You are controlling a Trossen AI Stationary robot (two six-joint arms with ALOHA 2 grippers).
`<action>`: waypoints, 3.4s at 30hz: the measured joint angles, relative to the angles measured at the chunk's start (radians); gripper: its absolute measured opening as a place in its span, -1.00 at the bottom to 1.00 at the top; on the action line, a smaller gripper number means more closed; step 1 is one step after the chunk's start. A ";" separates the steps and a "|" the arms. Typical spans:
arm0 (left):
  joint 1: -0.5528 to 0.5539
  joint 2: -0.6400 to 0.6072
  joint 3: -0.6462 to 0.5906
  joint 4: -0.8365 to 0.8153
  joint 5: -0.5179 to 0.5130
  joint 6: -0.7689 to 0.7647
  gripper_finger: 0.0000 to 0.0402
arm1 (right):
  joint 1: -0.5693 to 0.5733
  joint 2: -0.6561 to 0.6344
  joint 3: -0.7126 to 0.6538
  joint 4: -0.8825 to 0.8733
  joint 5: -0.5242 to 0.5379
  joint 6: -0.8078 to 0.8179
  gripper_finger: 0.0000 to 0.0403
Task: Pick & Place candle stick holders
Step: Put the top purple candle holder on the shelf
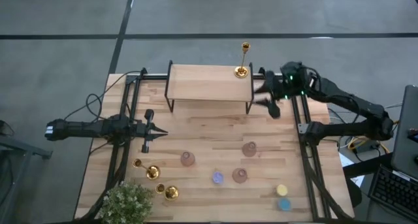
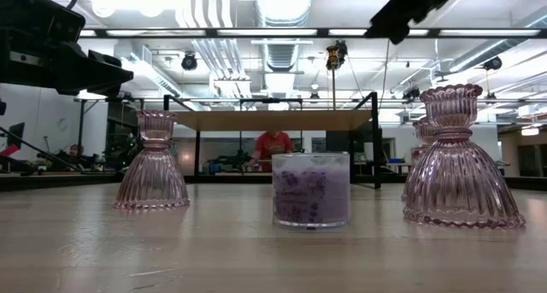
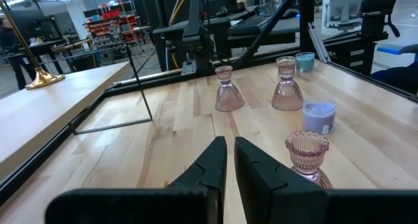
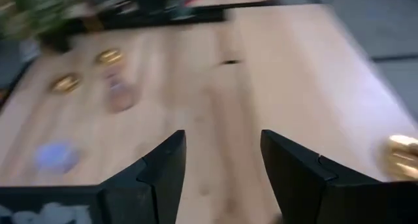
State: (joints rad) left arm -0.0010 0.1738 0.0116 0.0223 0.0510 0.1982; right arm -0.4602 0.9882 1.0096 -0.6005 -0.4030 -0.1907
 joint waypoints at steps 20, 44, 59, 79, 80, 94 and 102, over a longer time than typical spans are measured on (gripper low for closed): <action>0.000 0.000 0.000 0.000 0.000 0.000 -0.83 | 0.628 0.038 -0.145 -0.054 0.386 0.004 -0.16; 0.000 0.000 0.000 0.000 0.000 0.000 -0.83 | 0.778 0.310 -0.229 -0.051 0.592 0.036 -0.31; 0.000 0.000 0.000 0.000 0.000 0.000 -0.83 | 0.790 0.340 -0.225 -0.049 0.621 0.049 -0.85; 0.000 0.000 0.000 0.000 0.000 0.000 -0.83 | 0.733 0.279 0.220 -0.273 0.850 -0.158 -0.86; 0.000 0.000 0.000 0.000 0.000 0.000 -0.83 | 0.717 0.278 0.251 -0.282 0.851 -0.172 -0.86; 0.000 0.000 0.000 0.000 0.000 0.000 -0.83 | 0.408 0.292 0.464 -0.316 0.847 -0.360 -0.86; 0.000 0.000 0.000 0.000 0.000 0.000 -0.83 | 0.240 0.410 0.533 -0.339 0.754 -0.432 -0.86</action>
State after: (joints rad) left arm -0.0007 0.1738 0.0116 0.0223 0.0511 0.1986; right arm -0.2199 1.3977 1.5422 -0.9394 0.3508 -0.6223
